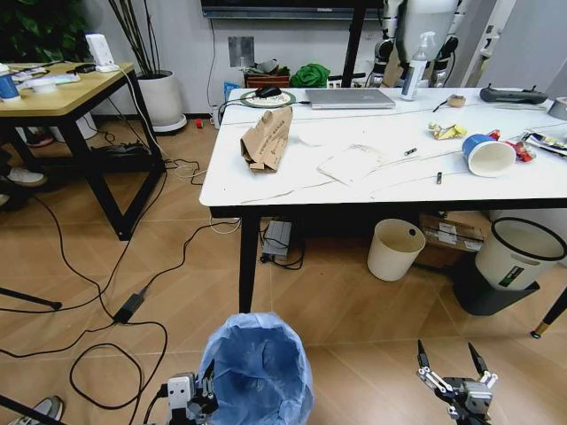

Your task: Pick up the trash bin and place the trash from the table into it.

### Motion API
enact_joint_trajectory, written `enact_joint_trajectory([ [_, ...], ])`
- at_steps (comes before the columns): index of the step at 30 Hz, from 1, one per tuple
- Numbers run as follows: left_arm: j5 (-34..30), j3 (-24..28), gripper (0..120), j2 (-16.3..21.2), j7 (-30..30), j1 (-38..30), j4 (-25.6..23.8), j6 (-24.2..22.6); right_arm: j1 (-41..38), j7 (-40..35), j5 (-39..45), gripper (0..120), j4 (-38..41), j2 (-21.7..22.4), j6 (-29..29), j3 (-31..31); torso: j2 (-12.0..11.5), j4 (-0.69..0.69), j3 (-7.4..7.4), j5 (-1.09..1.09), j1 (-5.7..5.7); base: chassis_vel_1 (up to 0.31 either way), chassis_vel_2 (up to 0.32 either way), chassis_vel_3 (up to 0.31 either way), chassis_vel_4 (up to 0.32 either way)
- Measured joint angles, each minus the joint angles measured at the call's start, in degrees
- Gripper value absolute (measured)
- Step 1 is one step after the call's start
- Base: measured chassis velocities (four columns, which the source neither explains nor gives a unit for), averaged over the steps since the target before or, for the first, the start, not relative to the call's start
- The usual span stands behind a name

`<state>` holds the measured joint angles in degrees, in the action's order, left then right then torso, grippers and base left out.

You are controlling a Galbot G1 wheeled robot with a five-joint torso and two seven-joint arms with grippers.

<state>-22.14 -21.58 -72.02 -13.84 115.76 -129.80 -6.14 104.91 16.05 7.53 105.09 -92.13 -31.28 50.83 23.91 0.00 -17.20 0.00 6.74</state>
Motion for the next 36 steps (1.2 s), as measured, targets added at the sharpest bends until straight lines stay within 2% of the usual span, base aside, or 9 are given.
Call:
enact_joint_trajectory([
  [9,1.1,0.8,0,-0.3,1.3,-0.3,0.6,0.4,0.5,0.0,0.0,100,0.2,0.0,-0.2,0.3,1.5,0.00,-0.87,0.00,0.60,0.000,0.000,0.000,0.000],
  [36,-1.8,-0.3,0,-1.1,1.6,0.3,-0.8,-0.4,0.7,0.0,-0.2,100,1.0,0.0,0.0,0.1,8.4,0.00,-5.17,0.00,3.19,0.000,0.000,0.000,0.000],
])
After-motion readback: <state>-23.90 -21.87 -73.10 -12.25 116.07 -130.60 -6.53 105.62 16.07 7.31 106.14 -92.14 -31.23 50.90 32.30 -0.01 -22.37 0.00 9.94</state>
